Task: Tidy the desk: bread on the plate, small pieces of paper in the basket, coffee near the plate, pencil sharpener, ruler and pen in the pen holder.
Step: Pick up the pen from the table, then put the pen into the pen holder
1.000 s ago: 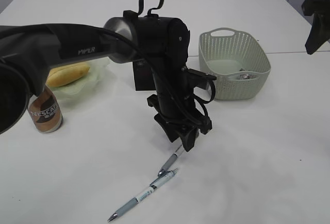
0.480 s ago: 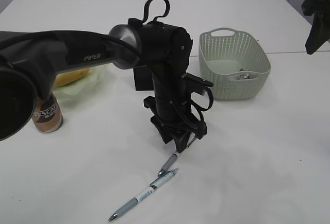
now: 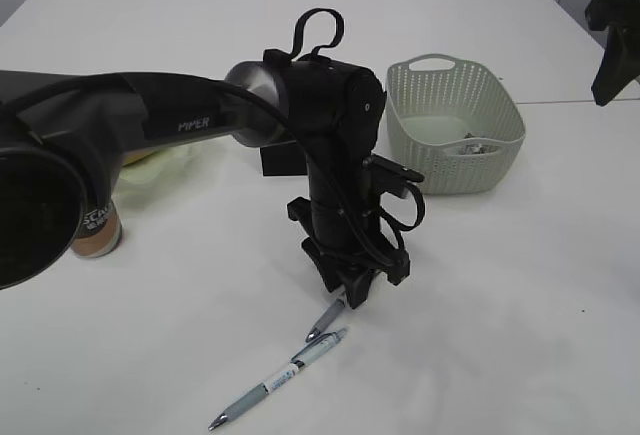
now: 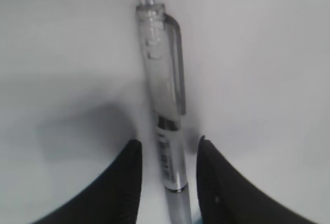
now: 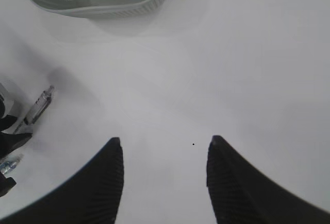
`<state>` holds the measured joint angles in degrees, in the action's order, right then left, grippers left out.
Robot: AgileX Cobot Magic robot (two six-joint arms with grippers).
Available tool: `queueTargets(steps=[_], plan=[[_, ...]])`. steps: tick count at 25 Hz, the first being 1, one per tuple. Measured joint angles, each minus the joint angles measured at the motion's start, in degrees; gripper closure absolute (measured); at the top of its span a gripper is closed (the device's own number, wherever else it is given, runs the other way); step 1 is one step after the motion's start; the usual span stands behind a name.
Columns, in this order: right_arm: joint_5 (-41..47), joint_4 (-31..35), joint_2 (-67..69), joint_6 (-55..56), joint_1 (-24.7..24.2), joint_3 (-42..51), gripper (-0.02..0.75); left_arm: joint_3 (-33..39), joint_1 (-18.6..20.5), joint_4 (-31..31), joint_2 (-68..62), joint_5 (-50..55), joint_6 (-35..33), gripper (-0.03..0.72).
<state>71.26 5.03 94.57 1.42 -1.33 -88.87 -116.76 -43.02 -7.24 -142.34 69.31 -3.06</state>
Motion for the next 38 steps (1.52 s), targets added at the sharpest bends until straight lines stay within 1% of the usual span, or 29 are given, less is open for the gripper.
queueTargets(steps=[2,4,8,10,12,13,19,24,28,30,32,34,35,38], plan=[[0.00,0.00,0.00,0.00,0.00,0.00,0.353,0.00,0.00,0.00,-0.08,0.00,0.00,0.446],[0.00,0.00,0.00,0.00,0.00,0.00,0.353,0.00,0.00,0.00,-0.39,0.00,0.00,0.463],[0.00,0.00,0.00,0.00,0.00,0.00,0.353,-0.14,0.00,0.00,-0.55,0.00,0.00,0.465],[0.00,0.00,0.00,-0.41,0.00,0.00,0.353,-0.27,0.00,0.00,-0.64,0.04,0.00,0.513],[0.00,0.00,0.00,-0.61,0.00,0.00,0.353,-0.41,0.00,0.10,-0.77,0.14,0.10,0.610],[0.00,0.00,0.00,-0.61,0.00,0.00,0.353,-0.41,-0.09,0.04,-0.77,0.14,0.10,0.620],[0.00,-0.14,0.00,-0.83,0.00,0.00,0.353,-0.29,-0.09,0.37,-0.26,0.14,0.10,0.624],[0.00,-0.27,0.00,-0.83,0.00,0.00,0.353,2.31,0.01,0.62,6.19,0.14,0.20,0.624],[0.00,-0.36,0.00,-0.83,0.00,0.00,0.353,9.49,0.71,0.85,12.99,-0.13,0.20,0.624],[0.00,-0.36,0.00,-0.83,0.00,0.00,0.353,14.18,1.21,0.85,16.03,-3.40,0.20,0.624],[0.00,-0.36,0.00,-0.83,0.00,0.00,0.353,21.02,1.79,0.85,20.24,-10.52,0.20,0.624],[0.00,-0.36,0.00,-0.83,0.00,0.00,0.353,28.31,2.46,0.85,24.46,-20.07,0.20,0.624],[0.00,-0.36,0.00,-0.83,0.00,0.00,0.353,33.19,3.05,0.85,27.04,-25.24,0.20,0.624],[0.00,-0.36,0.00,-0.83,0.00,0.00,0.353,43.86,4.55,0.85,32.01,-39.72,0.20,0.624]])
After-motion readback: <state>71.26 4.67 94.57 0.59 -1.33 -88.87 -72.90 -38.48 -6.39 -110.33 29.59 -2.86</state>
